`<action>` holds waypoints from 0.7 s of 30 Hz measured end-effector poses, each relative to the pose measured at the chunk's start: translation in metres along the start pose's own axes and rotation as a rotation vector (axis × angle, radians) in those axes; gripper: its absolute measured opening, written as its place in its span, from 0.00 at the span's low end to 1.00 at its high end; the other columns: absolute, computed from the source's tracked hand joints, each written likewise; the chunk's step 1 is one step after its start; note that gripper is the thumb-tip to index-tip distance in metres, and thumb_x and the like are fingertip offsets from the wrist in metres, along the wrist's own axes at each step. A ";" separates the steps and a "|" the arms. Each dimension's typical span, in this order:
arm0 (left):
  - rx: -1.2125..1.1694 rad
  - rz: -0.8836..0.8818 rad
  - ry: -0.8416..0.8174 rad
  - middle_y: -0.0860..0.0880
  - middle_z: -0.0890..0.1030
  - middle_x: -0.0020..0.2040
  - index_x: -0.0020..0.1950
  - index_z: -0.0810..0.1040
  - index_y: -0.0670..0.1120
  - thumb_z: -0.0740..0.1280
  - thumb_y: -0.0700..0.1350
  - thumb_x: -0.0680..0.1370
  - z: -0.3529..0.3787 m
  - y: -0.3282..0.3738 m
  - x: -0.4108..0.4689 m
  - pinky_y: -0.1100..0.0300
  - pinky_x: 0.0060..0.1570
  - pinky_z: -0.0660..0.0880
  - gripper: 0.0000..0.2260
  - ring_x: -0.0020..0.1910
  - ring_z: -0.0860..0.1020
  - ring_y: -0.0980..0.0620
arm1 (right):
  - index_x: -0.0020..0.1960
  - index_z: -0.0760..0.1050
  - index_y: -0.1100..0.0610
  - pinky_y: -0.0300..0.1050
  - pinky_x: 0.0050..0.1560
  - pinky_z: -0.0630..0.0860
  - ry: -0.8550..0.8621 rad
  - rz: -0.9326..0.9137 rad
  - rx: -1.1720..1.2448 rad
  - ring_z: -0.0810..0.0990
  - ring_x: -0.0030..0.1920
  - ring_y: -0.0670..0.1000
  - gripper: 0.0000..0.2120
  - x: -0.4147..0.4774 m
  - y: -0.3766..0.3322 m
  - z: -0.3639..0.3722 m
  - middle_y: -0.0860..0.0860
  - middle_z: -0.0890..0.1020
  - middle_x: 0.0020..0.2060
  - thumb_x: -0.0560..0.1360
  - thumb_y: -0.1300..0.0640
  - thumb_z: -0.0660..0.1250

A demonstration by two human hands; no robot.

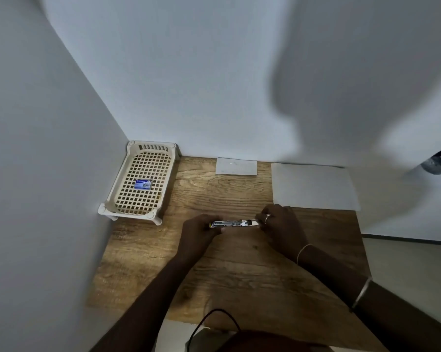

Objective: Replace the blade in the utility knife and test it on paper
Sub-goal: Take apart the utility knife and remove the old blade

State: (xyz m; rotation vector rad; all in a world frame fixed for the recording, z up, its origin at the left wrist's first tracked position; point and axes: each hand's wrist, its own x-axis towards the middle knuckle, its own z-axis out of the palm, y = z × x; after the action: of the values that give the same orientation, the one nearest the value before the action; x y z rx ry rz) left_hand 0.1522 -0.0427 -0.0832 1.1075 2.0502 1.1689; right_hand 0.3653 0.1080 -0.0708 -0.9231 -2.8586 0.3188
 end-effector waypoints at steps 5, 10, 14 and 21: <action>0.177 0.123 -0.041 0.52 0.87 0.49 0.53 0.88 0.48 0.80 0.45 0.71 0.003 -0.014 0.001 0.64 0.50 0.77 0.11 0.47 0.83 0.58 | 0.51 0.83 0.52 0.51 0.48 0.72 -0.021 0.042 0.037 0.80 0.46 0.56 0.08 -0.007 -0.006 0.010 0.51 0.82 0.46 0.72 0.58 0.74; 0.283 0.188 -0.047 0.51 0.83 0.49 0.53 0.88 0.48 0.80 0.48 0.71 0.007 -0.026 -0.001 0.58 0.49 0.75 0.12 0.49 0.79 0.54 | 0.49 0.84 0.55 0.52 0.49 0.73 -0.015 0.050 0.063 0.80 0.46 0.57 0.08 -0.013 -0.011 0.019 0.52 0.83 0.45 0.71 0.59 0.75; 0.347 0.211 -0.044 0.51 0.82 0.49 0.52 0.88 0.50 0.80 0.49 0.70 0.009 -0.034 -0.001 0.56 0.49 0.72 0.11 0.49 0.76 0.54 | 0.48 0.84 0.54 0.54 0.48 0.73 -0.029 0.068 0.059 0.82 0.46 0.58 0.10 -0.017 -0.014 0.025 0.52 0.83 0.44 0.68 0.59 0.78; 0.365 0.173 -0.079 0.50 0.82 0.47 0.52 0.89 0.49 0.81 0.48 0.70 0.012 -0.039 -0.003 0.53 0.49 0.73 0.12 0.49 0.78 0.50 | 0.50 0.83 0.52 0.54 0.51 0.73 -0.069 0.106 0.071 0.81 0.50 0.56 0.09 -0.020 -0.014 0.033 0.50 0.83 0.47 0.70 0.58 0.74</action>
State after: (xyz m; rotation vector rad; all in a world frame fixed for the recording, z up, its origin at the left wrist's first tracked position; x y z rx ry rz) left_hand 0.1472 -0.0513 -0.1230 1.5028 2.1943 0.8279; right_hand 0.3674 0.0800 -0.1007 -1.0723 -2.8450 0.4681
